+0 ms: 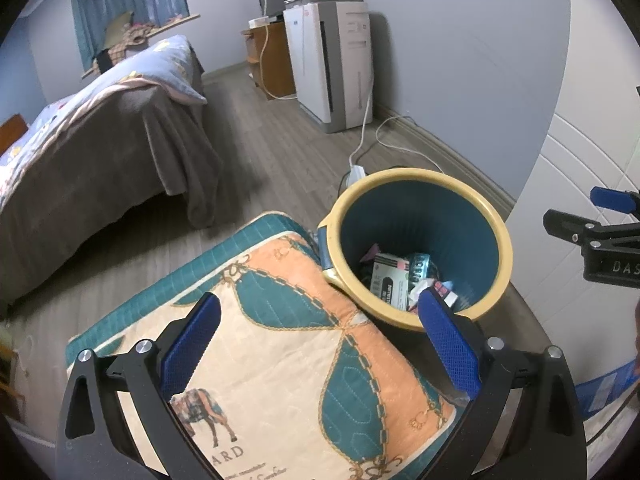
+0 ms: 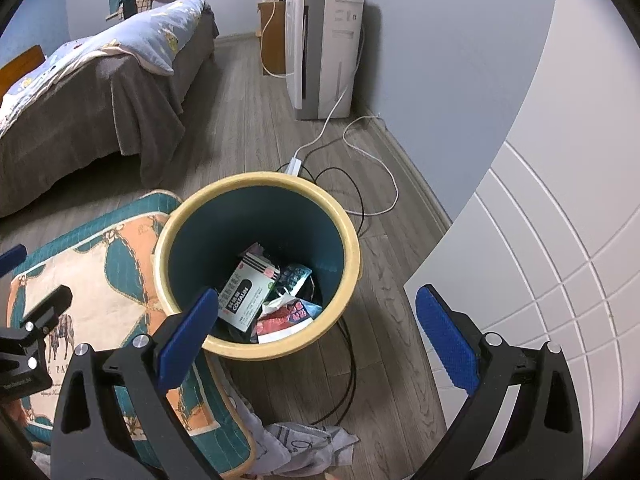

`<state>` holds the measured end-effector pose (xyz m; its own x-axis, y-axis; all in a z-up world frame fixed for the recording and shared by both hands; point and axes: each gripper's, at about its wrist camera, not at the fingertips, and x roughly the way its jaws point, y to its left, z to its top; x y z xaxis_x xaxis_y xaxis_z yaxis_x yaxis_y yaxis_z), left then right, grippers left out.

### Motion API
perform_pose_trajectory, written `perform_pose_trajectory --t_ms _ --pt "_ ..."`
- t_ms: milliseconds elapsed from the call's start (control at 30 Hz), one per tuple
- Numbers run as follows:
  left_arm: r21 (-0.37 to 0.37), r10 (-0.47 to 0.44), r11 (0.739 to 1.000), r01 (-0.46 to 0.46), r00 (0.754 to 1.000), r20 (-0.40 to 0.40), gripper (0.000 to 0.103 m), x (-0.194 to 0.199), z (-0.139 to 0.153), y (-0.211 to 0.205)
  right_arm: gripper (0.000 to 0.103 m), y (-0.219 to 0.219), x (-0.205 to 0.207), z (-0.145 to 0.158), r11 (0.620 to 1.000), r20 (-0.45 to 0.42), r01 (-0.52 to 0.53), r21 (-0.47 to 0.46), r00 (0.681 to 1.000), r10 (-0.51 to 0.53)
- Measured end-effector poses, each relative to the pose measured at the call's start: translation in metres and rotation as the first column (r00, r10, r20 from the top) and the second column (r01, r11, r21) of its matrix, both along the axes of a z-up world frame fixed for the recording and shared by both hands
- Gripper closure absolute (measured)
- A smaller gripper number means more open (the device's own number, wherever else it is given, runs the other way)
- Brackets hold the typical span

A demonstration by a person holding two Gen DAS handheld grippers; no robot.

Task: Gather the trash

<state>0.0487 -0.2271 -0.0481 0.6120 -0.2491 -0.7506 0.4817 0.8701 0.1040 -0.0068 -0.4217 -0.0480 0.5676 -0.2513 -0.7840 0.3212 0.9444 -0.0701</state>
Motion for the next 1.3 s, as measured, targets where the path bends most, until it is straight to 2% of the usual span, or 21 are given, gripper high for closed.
perform_pose_trajectory --t_ms 200,467,1200,1300 --pt "0.019 -0.005 1.0 0.005 1.0 0.002 0.005 -0.001 -0.004 -0.002 0.006 0.004 0.001 0.001 0.999 0.006 -0.029 -0.014 1.0 0.029" --pt "0.044 -0.017 0.999 0.017 1.0 0.006 0.005 -0.003 -0.009 -0.006 0.006 -0.003 0.0 0.0 1.0 0.01 -0.017 0.011 1.0 0.016" --pt "0.061 -0.036 0.998 0.035 0.999 0.007 0.005 -0.006 -0.014 -0.01 0.006 -0.005 0.001 -0.002 1.0 0.001 -0.008 0.011 1.0 0.008" --pt "0.046 -0.052 0.998 0.051 0.999 0.013 0.005 -0.007 -0.012 -0.009 0.006 -0.005 0.0 -0.003 1.0 0.0 -0.006 0.012 1.0 0.006"
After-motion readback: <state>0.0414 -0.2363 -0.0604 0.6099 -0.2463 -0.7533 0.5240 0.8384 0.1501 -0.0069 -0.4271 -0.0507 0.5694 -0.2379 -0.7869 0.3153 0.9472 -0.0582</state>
